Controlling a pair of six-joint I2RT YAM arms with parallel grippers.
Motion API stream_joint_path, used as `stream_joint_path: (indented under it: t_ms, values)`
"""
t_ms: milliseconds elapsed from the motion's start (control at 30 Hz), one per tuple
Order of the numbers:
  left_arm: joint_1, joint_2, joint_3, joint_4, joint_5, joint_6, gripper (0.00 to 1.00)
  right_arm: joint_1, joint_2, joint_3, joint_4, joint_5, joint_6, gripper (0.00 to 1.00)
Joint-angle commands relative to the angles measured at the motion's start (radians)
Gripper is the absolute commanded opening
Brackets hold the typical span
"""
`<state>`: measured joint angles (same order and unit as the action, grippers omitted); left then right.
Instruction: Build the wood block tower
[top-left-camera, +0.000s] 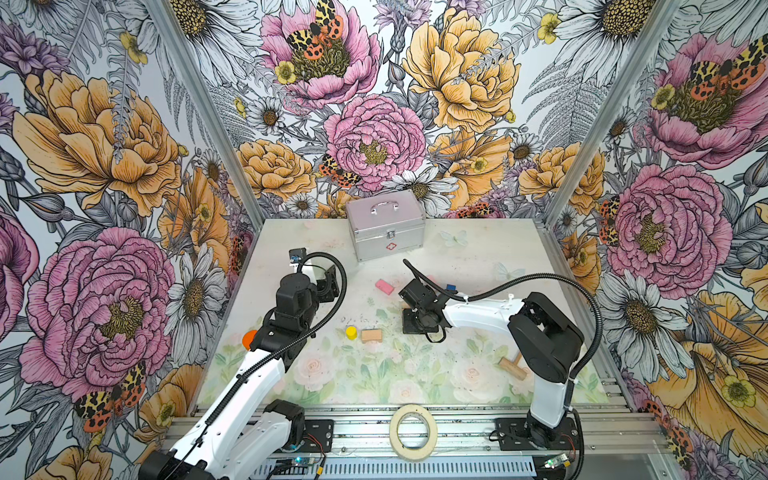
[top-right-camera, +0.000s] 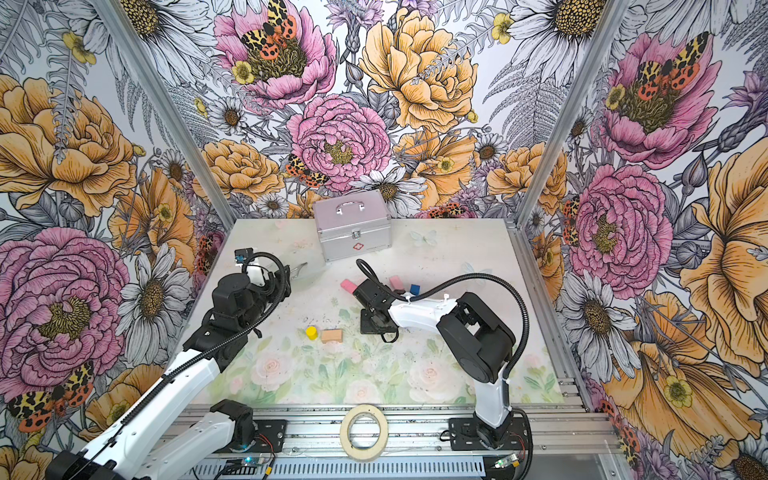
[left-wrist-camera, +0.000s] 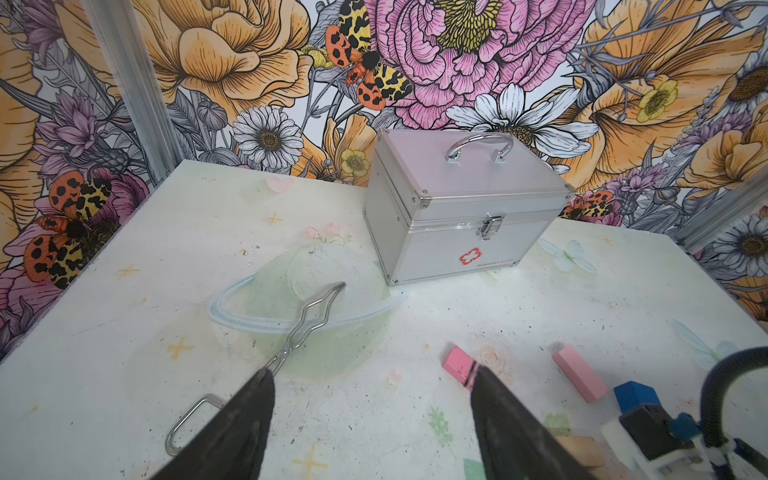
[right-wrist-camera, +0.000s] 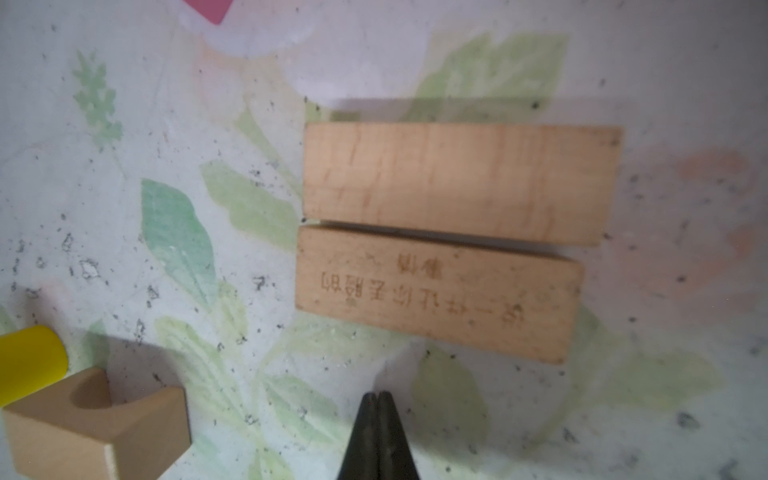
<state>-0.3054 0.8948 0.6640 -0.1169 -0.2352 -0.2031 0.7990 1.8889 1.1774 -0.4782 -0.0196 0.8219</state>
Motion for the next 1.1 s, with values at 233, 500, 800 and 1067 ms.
stream_joint_path:
  t_ms: [233, 500, 800, 1067]
  values:
    - [0.004, 0.006, 0.017, -0.003, 0.005, 0.000, 0.76, -0.041, 0.027, 0.038, 0.009, 0.032, 0.014, 0.00]
    - [0.007, 0.009, 0.017, 0.000, 0.007, 0.001, 0.76, -0.044, 0.039, 0.057, 0.010, 0.026, 0.013, 0.00]
    - [0.011, 0.010, 0.015, -0.001, 0.008, 0.002, 0.76, -0.044, 0.050, 0.073, 0.010, 0.027, 0.021, 0.00]
    - [0.012, 0.010, 0.013, -0.001, 0.005, 0.004, 0.76, -0.046, 0.063, 0.079, 0.009, 0.026, 0.024, 0.00]
